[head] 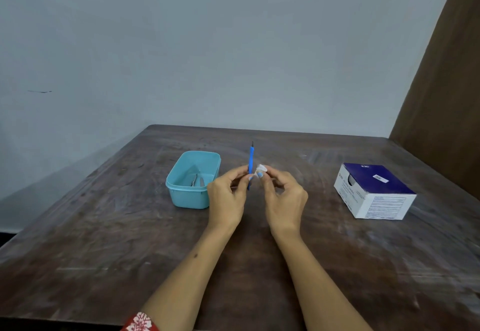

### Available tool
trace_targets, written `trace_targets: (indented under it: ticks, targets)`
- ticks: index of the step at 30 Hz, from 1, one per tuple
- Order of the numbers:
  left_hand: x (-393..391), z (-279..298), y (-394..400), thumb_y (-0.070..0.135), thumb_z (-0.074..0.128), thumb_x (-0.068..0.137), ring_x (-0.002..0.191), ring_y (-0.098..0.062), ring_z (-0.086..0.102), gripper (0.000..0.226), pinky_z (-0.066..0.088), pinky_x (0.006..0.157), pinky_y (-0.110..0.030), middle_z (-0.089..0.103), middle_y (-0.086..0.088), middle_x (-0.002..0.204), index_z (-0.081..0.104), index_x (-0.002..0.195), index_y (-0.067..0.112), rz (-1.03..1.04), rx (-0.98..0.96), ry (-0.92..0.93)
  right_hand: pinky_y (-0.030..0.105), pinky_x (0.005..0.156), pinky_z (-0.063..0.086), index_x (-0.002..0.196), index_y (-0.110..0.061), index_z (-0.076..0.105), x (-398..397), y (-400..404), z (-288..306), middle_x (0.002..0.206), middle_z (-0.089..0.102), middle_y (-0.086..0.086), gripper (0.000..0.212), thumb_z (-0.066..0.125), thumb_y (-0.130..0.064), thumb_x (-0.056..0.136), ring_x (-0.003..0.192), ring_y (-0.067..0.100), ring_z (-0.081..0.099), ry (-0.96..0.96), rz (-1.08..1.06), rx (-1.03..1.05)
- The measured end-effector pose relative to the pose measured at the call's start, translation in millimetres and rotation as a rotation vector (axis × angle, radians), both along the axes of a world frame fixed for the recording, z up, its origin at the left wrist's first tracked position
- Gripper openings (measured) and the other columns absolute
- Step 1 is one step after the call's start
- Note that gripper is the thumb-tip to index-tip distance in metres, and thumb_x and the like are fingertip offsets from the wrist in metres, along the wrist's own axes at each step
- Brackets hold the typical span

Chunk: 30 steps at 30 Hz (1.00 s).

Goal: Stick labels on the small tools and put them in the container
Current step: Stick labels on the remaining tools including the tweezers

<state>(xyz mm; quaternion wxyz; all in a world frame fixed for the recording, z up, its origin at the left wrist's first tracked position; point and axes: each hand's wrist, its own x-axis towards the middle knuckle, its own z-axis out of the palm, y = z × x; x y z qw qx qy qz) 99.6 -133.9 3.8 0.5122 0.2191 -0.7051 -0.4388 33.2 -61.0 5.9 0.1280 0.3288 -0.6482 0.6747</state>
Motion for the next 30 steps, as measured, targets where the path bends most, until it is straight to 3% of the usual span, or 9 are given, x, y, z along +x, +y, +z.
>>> trace_targets:
  ticks: [9, 20, 24, 30]
  targets:
    - [1.0, 2.5, 3.7, 0.002, 0.063, 0.084, 0.076, -0.003, 0.067, 0.027, 0.057, 0.072, -0.026, 0.07, 0.011, 0.087, 0.07, 0.105, 0.018, -0.019, -0.081, -0.034, 0.005, 0.063, 0.043, 0.103, -0.013, 0.072, -2.2, -2.6, -2.8, 0.085, 0.067, -0.005, 0.022, 0.068, -0.007, 0.082, 0.076, -0.01, 0.059, 0.03, 0.021, 0.035]
    - [2.6, 1.0, 4.1, 0.002, 0.064, 0.083, 0.076, -0.004, 0.067, 0.027, 0.057, 0.071, -0.024, 0.07, 0.008, 0.083, 0.07, 0.106, 0.015, -0.063, -0.102, -0.106, 0.002, 0.063, 0.041, 0.102, -0.011, 0.072, -1.1, -1.8, -1.7, 0.087, 0.068, -0.001, 0.02, 0.066, -0.008, 0.083, 0.07, -0.005, 0.059, 0.029, 0.023, 0.086]
    - [2.4, 0.2, 3.3, 0.003, 0.064, 0.083, 0.076, -0.005, 0.068, 0.025, 0.057, 0.071, -0.023, 0.073, 0.002, 0.085, 0.071, 0.105, 0.013, -0.107, -0.105, -0.15, 0.003, 0.058, 0.039, 0.098, -0.011, 0.072, 0.6, -0.2, 2.8, 0.082, 0.064, -0.004, 0.015, 0.066, -0.012, 0.085, 0.07, -0.011, 0.058, -0.017, 0.021, 0.01]
    - [1.9, 0.2, 6.5, 0.004, 0.064, 0.083, 0.077, -0.003, 0.067, 0.025, 0.052, 0.071, -0.012, 0.074, -0.001, 0.09, 0.071, 0.106, 0.012, -0.118, -0.182, -0.241, 0.007, 0.06, 0.04, 0.095, -0.016, 0.072, 0.1, -0.1, 3.5, 0.08, 0.061, -0.014, 0.012, 0.066, -0.017, 0.086, 0.072, -0.002, 0.058, -0.072, -0.035, -0.098]
